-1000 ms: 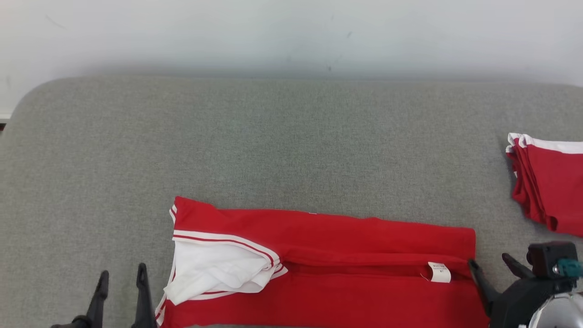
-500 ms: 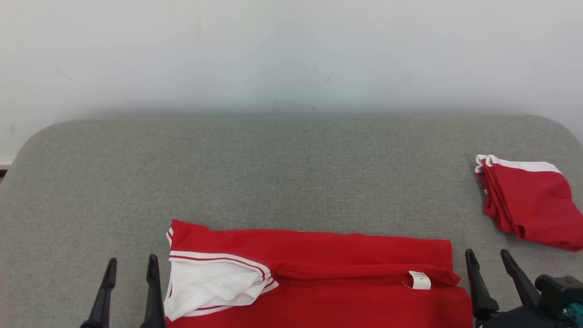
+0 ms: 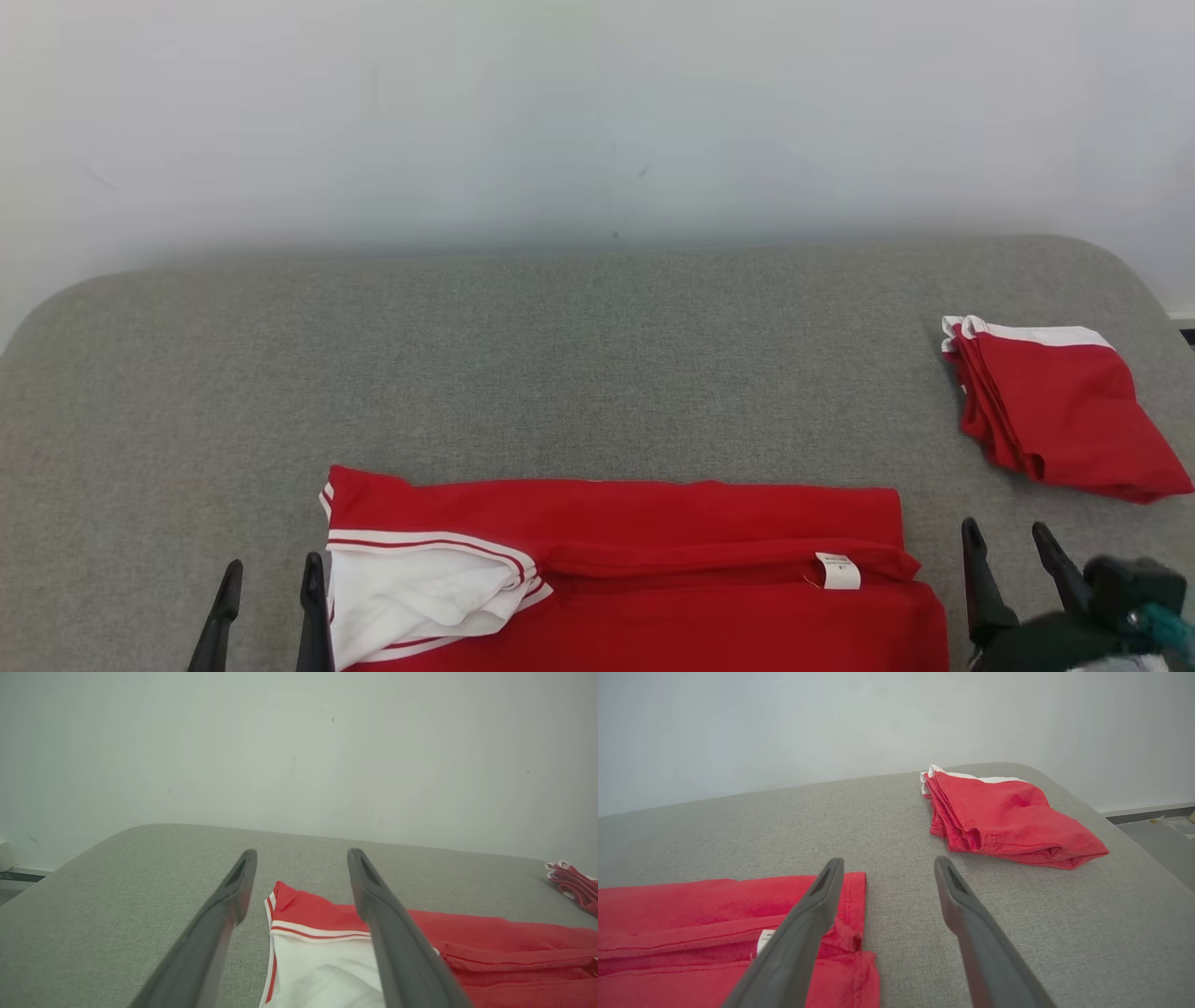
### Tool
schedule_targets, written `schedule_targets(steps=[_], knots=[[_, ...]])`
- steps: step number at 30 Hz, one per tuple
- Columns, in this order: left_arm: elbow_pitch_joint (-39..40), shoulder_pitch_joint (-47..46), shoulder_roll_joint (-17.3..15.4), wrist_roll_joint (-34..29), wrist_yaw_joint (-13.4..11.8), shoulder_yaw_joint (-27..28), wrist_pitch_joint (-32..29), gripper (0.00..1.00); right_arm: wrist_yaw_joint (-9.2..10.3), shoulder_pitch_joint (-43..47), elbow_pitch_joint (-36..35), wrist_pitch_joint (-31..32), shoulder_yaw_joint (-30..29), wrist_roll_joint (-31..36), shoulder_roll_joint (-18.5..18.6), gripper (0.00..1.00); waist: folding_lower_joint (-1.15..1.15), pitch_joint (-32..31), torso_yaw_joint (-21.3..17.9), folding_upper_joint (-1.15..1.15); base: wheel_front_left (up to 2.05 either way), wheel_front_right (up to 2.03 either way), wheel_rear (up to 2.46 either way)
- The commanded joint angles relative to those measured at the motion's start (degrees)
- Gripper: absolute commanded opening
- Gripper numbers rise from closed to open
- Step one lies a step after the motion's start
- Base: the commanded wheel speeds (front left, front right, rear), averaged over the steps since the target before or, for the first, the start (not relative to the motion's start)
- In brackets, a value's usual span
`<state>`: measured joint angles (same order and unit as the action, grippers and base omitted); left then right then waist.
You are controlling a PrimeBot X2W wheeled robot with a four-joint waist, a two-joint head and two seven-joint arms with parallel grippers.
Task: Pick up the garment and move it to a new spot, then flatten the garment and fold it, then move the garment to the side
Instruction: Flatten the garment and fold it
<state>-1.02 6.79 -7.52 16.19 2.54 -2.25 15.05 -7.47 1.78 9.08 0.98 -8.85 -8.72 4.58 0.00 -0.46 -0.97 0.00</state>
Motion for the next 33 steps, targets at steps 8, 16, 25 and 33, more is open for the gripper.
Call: schedule_targets(steps=[8, 16, 25, 33], knots=[[-0.66, -0.05, 1.36, -1.77, 1.87, 1.38, 0.13, 1.00, -0.03, -8.21, 9.35, 9.42, -0.01, 1.96, -1.06, 1.00, 0.00, 0.89, 0.80, 0.00, 0.00, 0.00, 0.00], [-1.22, -0.66, 2.42, -2.49, 2.95, 2.11, 0.13, 1.00, -0.03, -11.06, 16.59, 13.40, -1.82, 3.16, -1.63, 1.00, 0.00, 2.19, 2.79, 0.00, 0.00, 0.00, 0.00], [-1.87, -1.01, 3.02, -3.15, 3.53, 3.44, 0.14, 1.00, -0.04, -11.57, 23.68, 18.21, 2.34, 0.79, -1.83, 1.00, 0.00, 3.11, 3.03, 0.00, 0.00, 0.00, 0.00], [-2.73, -1.97, 3.42, -3.30, 4.22, 3.47, 0.14, 1.00, -0.16, -13.05, 26.06, 20.82, 5.69, -1.69, -2.20, 0.00, 0.00, 3.81, 2.81, 0.00, 0.00, 0.00, 0.00]])
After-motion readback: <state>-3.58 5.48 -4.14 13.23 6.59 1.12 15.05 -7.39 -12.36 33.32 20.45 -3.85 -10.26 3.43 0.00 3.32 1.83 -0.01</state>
